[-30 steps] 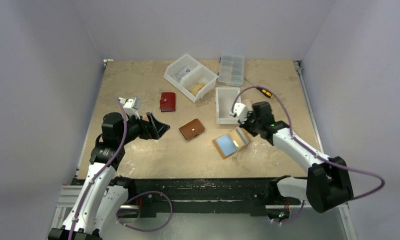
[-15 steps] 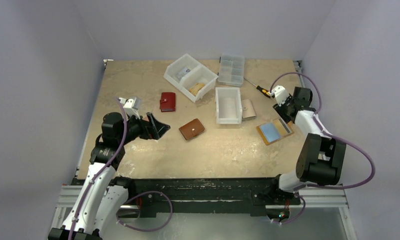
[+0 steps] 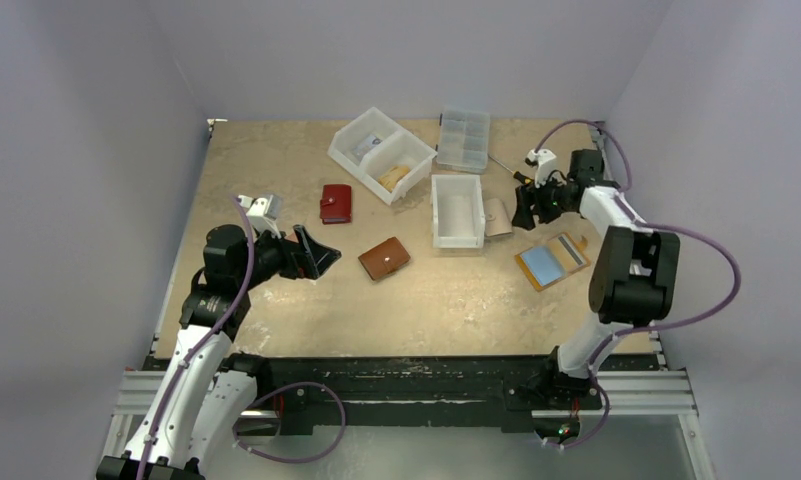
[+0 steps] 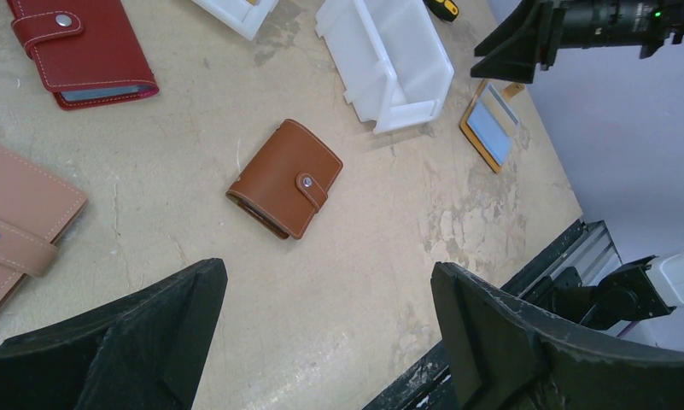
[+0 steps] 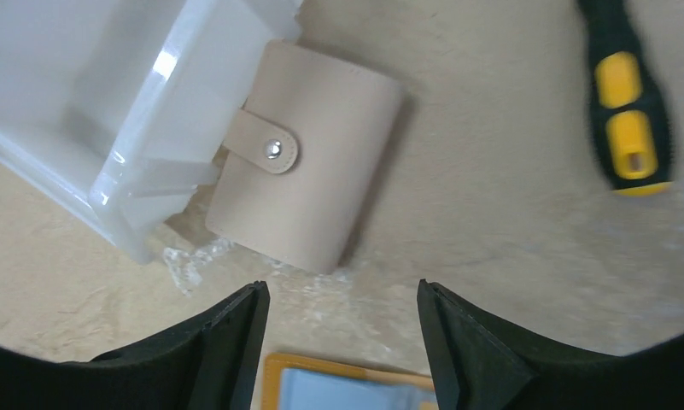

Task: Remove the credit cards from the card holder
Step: Move the card holder to the center of the board.

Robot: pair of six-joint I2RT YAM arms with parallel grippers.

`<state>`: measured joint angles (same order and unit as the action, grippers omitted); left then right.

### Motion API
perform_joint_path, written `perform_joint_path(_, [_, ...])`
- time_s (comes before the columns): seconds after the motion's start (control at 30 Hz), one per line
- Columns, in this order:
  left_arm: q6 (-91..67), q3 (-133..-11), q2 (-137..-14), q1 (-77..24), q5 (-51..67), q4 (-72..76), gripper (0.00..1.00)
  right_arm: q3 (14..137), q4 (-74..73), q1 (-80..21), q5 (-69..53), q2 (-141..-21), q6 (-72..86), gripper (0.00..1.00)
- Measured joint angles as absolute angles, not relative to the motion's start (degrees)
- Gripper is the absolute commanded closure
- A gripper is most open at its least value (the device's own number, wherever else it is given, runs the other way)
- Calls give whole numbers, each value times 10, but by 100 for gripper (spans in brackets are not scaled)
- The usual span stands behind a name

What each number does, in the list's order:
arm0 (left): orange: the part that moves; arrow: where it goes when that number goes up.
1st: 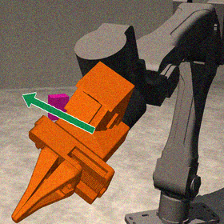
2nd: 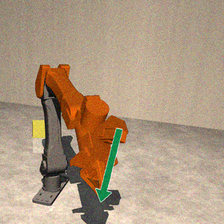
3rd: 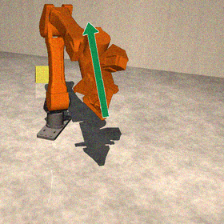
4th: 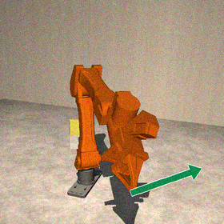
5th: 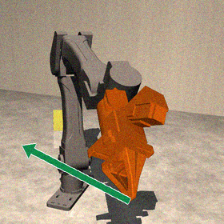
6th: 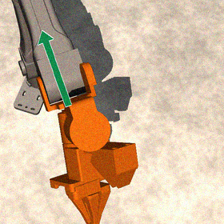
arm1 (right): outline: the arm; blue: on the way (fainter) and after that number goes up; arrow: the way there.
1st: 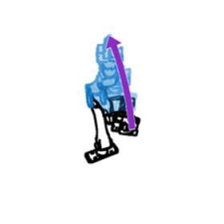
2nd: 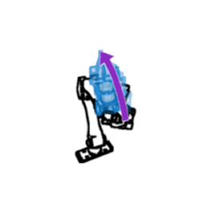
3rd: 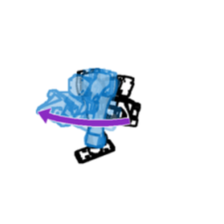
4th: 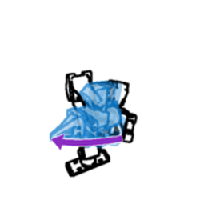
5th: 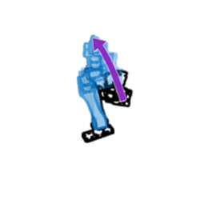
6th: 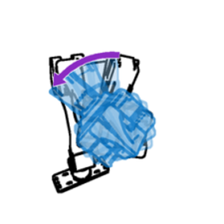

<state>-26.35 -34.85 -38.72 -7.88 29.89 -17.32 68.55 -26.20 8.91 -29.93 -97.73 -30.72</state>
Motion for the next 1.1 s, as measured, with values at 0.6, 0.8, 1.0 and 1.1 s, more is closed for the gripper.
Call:
perform_joint_path(0.6, [-263,-349,-384,-79,303,-172,1,738,-277,60,-358,-1120,-169,32])
perform_joint_path(0.8, [-263,-348,-383,-79,304,-172,1,749,-265,55,-356,-1136,-146,63])
perform_joint_path(1.0, [-263,-348,-381,-79,305,-172,1,745,-262,65,-369,-1135,-135,93])
perform_joint_path(1.1, [-263,-348,-380,-79,307,-172,1,731,-265,70,-375,-1122,-136,98])
